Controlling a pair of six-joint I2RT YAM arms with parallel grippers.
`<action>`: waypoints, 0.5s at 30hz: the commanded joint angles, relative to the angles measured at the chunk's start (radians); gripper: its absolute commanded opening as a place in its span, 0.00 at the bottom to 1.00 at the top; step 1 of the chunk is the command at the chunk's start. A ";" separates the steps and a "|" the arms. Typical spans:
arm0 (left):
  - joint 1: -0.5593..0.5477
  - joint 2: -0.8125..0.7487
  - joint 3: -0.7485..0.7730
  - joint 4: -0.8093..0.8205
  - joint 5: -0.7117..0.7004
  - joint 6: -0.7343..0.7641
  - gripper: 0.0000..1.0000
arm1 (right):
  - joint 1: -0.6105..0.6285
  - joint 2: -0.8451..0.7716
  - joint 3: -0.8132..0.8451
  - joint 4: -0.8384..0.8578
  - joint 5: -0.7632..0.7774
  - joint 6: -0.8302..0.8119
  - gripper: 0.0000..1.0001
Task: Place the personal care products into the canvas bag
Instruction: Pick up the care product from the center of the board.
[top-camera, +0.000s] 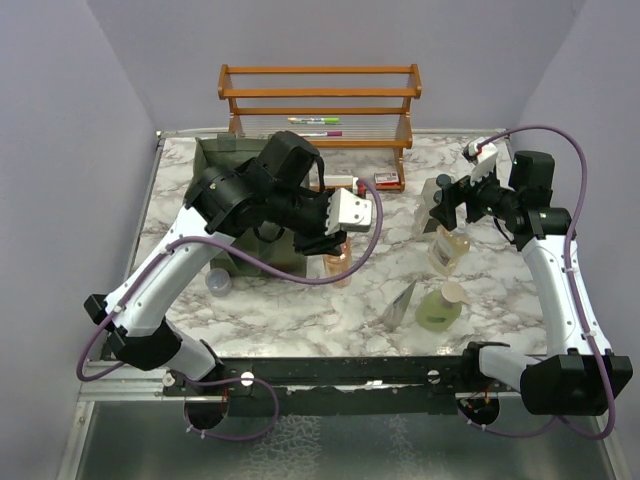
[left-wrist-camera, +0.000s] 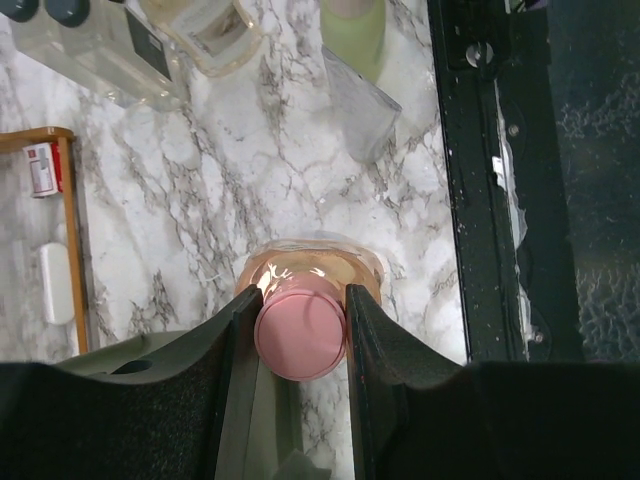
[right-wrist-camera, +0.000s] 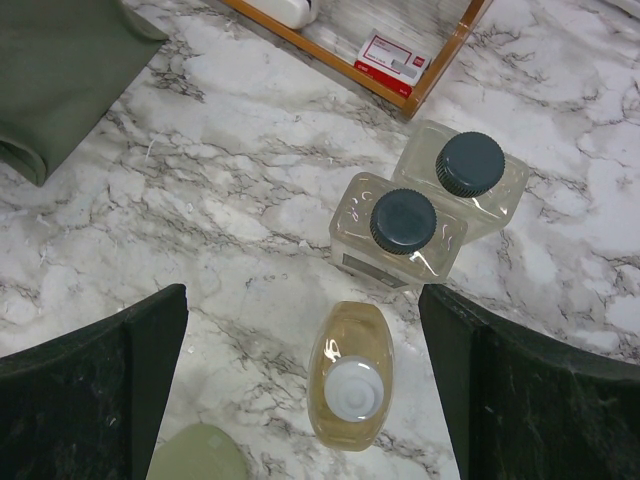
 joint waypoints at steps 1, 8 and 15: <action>-0.004 0.014 0.153 0.024 -0.030 -0.055 0.00 | -0.006 0.000 0.024 -0.003 -0.017 0.014 0.99; 0.019 0.037 0.235 0.067 -0.083 -0.141 0.00 | -0.006 -0.002 0.019 0.000 -0.013 0.013 0.99; 0.082 0.033 0.235 0.126 -0.050 -0.219 0.00 | -0.006 -0.012 0.005 0.004 -0.002 0.011 0.99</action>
